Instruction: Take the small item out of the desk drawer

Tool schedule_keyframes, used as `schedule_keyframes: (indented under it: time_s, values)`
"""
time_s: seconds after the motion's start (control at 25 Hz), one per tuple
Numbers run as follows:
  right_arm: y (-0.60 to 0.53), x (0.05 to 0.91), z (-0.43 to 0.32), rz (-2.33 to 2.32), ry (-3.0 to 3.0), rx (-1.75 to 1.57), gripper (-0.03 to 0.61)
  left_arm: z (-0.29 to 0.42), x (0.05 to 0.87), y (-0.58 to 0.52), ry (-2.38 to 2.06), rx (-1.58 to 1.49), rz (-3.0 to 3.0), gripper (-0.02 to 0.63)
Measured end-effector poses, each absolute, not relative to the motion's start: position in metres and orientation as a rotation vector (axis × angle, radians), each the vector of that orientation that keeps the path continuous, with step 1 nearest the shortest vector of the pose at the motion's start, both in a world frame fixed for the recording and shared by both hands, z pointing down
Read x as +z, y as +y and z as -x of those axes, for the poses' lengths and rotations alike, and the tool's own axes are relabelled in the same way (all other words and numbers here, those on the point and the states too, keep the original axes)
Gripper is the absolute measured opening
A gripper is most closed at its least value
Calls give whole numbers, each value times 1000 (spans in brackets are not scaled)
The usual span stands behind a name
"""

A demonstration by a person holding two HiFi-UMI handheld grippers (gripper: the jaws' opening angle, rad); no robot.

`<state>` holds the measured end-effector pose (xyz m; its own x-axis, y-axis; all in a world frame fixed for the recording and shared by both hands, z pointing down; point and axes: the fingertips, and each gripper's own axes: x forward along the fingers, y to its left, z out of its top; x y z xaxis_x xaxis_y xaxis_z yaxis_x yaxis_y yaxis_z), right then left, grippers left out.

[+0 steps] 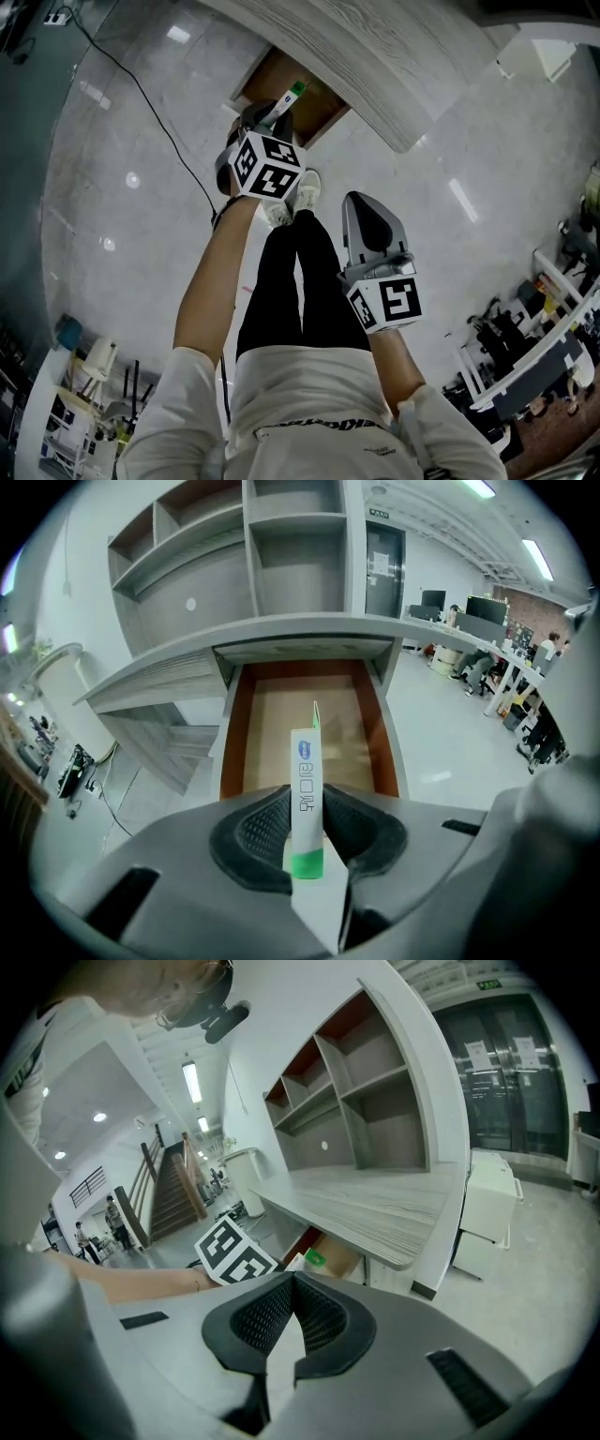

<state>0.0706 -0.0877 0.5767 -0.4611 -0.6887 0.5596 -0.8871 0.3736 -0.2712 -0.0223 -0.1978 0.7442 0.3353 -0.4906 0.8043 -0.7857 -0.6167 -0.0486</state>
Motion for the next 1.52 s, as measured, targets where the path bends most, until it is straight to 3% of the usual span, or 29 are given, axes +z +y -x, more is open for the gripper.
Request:
schedule_keyframes:
  time_s: [0.76,1.24,1.52]
  values:
    - [-70,488,-66,-1428,-2348,701,32,25,612,-163,-1238,919,-2223,103]
    - [-73,389,-55,-1430,-2421,619,32,46,506,-136,-1351,899,-2268,103]
    - [-78,332,-36,-1357,-2494,534,32,62,426,-125,-1427,729,-2230,103]
